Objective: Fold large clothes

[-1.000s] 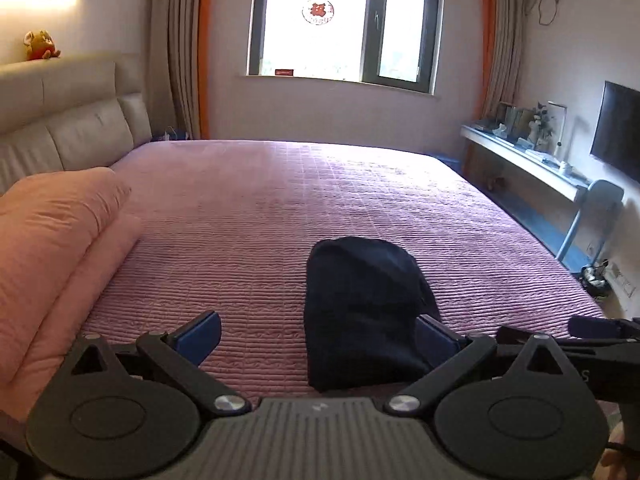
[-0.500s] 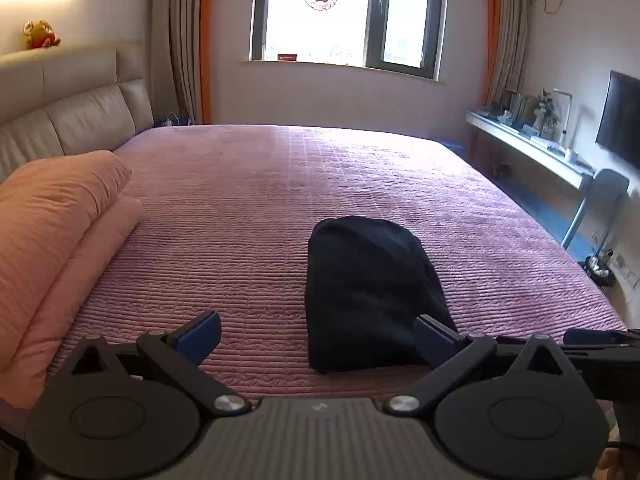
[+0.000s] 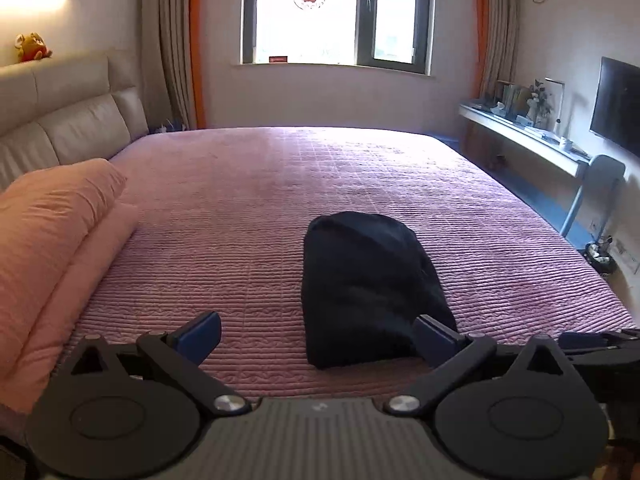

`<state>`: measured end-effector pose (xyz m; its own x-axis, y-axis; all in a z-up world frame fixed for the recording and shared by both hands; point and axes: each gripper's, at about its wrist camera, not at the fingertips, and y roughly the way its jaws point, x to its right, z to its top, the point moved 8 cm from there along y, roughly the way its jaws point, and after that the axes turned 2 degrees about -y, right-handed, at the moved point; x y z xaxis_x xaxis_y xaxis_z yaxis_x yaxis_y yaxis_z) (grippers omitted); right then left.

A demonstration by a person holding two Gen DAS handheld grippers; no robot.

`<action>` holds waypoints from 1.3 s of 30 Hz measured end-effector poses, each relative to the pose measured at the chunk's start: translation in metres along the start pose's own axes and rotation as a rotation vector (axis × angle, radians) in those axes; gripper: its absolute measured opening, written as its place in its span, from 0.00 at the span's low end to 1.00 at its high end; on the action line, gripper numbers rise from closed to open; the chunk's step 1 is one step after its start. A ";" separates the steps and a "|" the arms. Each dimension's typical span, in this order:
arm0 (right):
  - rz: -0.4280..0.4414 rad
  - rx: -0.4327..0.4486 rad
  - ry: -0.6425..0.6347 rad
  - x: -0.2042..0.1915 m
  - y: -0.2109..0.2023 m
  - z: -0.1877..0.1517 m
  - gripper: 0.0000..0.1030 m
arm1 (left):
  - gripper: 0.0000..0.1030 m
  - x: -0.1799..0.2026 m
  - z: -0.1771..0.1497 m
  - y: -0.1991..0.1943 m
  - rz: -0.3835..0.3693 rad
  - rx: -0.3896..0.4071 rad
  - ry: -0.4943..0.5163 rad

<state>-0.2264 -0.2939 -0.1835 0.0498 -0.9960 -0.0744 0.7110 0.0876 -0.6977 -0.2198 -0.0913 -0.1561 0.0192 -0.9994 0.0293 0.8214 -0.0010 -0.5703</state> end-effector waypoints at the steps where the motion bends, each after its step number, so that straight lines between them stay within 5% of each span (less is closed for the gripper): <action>1: 0.001 0.000 -0.002 0.000 -0.001 0.000 0.99 | 1.00 -0.001 0.000 0.000 0.001 0.000 0.003; 19: 0.015 0.000 -0.041 -0.007 -0.004 -0.003 0.99 | 1.00 0.005 -0.001 -0.004 0.036 0.014 0.080; 39: 0.025 0.004 -0.072 -0.017 -0.005 -0.001 0.99 | 1.00 -0.004 0.003 -0.003 0.041 0.033 0.044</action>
<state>-0.2311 -0.2777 -0.1793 0.1178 -0.9922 -0.0396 0.7117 0.1122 -0.6934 -0.2209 -0.0877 -0.1515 0.0291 -0.9991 -0.0297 0.8388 0.0406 -0.5430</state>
